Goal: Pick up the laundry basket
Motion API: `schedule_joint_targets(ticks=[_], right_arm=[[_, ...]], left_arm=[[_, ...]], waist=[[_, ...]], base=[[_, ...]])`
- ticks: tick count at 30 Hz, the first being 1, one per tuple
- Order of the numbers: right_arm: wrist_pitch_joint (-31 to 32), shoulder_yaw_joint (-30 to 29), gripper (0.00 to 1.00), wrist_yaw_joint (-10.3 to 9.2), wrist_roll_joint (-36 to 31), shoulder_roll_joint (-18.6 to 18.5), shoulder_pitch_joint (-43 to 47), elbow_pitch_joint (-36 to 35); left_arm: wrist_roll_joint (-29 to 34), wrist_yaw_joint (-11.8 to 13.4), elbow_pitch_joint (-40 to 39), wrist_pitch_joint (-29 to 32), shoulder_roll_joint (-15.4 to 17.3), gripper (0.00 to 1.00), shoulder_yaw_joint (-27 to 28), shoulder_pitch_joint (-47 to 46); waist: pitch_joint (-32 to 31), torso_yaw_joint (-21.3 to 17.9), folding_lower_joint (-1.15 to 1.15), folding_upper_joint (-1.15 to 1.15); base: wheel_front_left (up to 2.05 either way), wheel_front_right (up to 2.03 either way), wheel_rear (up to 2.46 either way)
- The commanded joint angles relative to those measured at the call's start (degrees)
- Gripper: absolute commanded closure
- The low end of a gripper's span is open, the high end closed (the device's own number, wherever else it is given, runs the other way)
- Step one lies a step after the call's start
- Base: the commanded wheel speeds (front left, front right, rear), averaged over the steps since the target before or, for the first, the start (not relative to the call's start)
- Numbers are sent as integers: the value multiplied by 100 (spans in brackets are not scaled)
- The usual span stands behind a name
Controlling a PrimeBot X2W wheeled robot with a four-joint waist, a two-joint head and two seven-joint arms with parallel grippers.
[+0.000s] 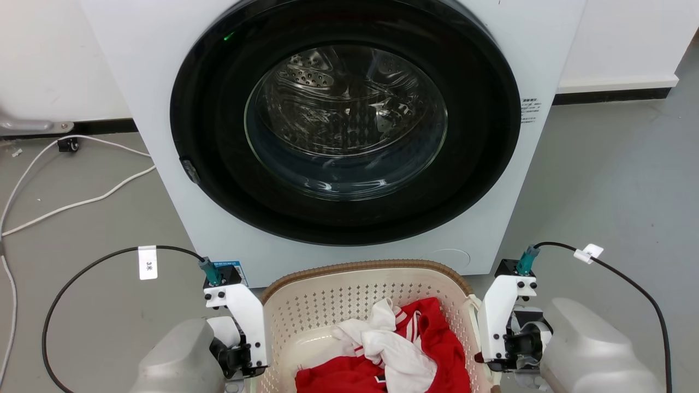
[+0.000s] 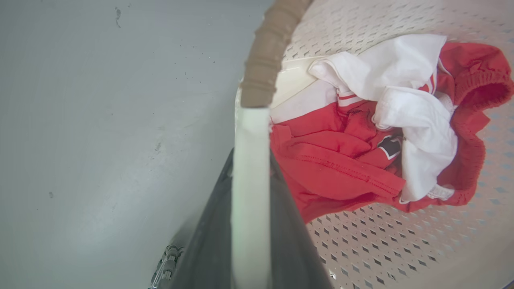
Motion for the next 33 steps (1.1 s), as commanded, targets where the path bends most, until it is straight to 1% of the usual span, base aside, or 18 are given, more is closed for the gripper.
schedule_joint_targets(ticks=[1, 33], right_arm=[[-7, -32, 100, 64, 20, 108, 25, -53], [105, -256, 100, 65, -132, 113, 117, -51]], left_arm=[[-44, -45, -47, -17, -137, 100, -12, 69], [-176, -45, -12, -125, -132, 100, -174, 76]], waist=[[-1, 0, 0, 0], [-14, 24, 0, 0]], base=[[0, 0, 0], [0, 0, 0]])
